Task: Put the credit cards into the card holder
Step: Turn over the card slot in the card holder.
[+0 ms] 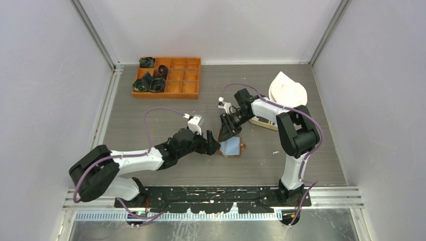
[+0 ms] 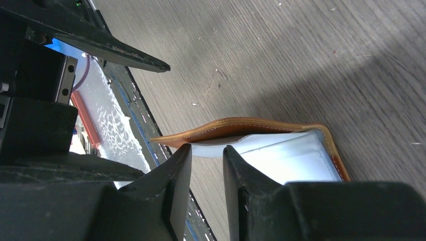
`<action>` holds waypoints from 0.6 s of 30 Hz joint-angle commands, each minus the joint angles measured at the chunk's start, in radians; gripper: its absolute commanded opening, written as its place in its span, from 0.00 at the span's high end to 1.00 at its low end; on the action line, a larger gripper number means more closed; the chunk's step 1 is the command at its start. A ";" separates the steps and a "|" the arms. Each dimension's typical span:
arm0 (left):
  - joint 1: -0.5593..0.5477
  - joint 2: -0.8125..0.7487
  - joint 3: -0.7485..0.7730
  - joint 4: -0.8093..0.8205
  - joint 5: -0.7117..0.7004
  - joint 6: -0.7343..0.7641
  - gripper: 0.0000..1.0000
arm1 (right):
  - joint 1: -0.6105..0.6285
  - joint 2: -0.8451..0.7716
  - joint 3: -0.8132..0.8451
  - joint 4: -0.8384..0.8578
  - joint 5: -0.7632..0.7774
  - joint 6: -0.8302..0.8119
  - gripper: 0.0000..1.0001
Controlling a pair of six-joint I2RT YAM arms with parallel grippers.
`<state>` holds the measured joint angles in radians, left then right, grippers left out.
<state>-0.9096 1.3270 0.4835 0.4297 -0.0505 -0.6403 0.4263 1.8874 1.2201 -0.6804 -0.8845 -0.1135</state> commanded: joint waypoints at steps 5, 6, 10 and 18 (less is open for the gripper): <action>-0.007 0.135 0.187 -0.074 -0.078 -0.063 0.32 | 0.004 -0.002 0.040 0.015 -0.033 0.015 0.65; -0.008 0.146 0.197 -0.080 -0.070 -0.064 0.33 | 0.005 -0.001 0.041 0.014 -0.031 0.015 0.65; -0.017 0.188 0.263 -0.173 -0.070 -0.058 0.37 | 0.005 0.004 0.042 0.012 -0.024 0.018 0.65; -0.033 0.239 0.322 -0.265 -0.043 -0.061 0.50 | 0.002 0.000 0.045 0.012 -0.004 0.025 0.64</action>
<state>-0.9367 1.5566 0.7650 0.2089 -0.0956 -0.7006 0.4244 1.8965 1.2251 -0.6769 -0.8734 -0.0986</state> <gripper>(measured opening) 0.538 0.355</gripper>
